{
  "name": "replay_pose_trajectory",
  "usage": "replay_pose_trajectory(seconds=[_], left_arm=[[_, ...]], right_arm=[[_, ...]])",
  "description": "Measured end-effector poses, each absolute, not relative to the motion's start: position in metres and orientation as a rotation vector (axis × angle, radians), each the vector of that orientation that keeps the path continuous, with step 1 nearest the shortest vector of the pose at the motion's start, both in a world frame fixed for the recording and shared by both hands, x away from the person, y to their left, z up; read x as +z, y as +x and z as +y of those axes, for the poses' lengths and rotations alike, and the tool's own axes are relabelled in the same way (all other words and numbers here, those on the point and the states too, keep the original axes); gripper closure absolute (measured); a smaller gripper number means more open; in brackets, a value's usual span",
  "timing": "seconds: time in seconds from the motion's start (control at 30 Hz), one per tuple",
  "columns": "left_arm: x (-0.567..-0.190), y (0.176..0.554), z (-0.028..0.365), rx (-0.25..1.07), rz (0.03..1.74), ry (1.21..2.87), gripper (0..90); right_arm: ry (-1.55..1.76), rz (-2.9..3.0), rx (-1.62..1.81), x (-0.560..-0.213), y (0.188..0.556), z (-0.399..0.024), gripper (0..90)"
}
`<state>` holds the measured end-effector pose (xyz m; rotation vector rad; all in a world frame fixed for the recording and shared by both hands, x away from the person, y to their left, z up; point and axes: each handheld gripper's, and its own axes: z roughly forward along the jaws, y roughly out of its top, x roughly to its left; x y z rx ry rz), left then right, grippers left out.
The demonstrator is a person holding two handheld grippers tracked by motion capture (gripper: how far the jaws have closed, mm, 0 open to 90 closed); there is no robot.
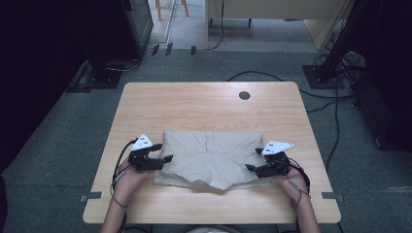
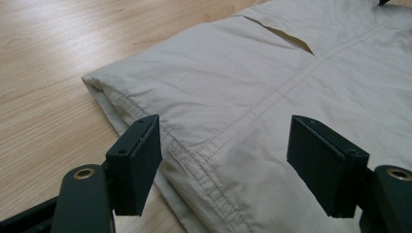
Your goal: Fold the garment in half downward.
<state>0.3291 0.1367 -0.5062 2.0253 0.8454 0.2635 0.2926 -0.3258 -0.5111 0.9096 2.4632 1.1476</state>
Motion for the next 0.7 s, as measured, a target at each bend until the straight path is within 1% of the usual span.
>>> replay_pose_trajectory(seconds=[0.43,0.7], left_arm=[[-0.504,0.338,0.14,0.301,0.839,2.04,28.5],[-0.501,0.352,0.136,0.309,0.814,2.047,28.5]], right_arm=[[0.903,2.525,1.085,-0.524,0.295,-0.329,22.6],[0.918,2.501,1.12,-0.516,0.294,-0.333,22.6]])
